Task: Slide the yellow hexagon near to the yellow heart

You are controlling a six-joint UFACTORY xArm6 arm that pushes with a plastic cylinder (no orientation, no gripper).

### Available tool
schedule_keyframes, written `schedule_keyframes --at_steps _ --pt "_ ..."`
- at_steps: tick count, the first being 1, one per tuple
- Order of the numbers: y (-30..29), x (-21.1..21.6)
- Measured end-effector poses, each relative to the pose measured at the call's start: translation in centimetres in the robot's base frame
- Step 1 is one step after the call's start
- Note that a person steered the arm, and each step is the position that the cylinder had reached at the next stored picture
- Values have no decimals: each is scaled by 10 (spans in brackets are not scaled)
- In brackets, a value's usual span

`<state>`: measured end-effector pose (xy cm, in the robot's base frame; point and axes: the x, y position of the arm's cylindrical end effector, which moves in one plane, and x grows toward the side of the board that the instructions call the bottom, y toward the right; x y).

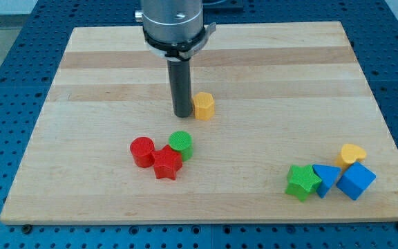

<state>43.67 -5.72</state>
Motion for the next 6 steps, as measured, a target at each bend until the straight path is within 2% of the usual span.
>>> schedule_keyframes --at_steps 1,2,3,4,5,6 --pt "-47 -21" --pt "-32 -30" --pt "26 -17" --pt "82 26" --pt "105 53" --pt "90 37"
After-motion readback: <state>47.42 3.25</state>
